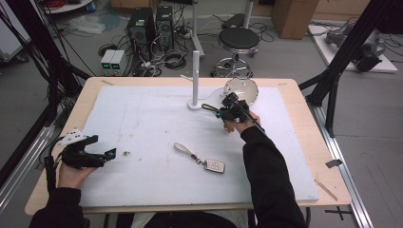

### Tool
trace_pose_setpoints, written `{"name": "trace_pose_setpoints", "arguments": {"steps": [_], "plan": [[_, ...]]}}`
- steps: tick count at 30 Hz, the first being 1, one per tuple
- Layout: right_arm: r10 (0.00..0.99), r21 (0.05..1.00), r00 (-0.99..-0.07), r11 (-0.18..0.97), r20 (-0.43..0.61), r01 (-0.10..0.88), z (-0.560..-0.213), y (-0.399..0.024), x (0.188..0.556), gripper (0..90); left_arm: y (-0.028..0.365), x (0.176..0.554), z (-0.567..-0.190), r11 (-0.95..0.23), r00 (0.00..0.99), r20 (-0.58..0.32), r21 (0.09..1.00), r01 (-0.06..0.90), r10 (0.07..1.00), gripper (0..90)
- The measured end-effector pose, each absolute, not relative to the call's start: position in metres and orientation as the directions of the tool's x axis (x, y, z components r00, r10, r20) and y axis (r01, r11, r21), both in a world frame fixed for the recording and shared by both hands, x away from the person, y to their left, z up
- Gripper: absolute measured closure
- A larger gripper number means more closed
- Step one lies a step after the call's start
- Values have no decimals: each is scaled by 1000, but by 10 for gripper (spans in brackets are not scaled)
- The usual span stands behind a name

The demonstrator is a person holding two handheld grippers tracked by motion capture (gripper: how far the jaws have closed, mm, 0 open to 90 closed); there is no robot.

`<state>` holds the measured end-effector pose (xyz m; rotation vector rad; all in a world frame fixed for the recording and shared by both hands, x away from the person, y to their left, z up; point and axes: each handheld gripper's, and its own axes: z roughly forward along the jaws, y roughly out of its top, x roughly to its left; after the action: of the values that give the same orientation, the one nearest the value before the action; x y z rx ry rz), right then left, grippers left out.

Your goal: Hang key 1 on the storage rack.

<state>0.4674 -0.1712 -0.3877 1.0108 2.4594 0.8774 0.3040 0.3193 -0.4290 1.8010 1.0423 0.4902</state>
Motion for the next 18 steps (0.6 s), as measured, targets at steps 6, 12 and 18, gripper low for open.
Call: {"name": "trace_pose_setpoints", "arguments": {"steps": [6, 12, 18], "plan": [[728, 680, -682, 534, -67, 503, -379, -177, 464, 722, 319, 304, -429, -172, 553, -114, 882, 439, 825, 18], [731, 711, -681, 504, -48, 490, -368, -184, 460, 722, 319, 304, -429, -176, 555, -113, 881, 440, 824, 18], [737, 723, -671, 507, -83, 468, -345, -182, 459, 722, 319, 305, -429, -171, 553, -116, 882, 440, 825, 18]]}}
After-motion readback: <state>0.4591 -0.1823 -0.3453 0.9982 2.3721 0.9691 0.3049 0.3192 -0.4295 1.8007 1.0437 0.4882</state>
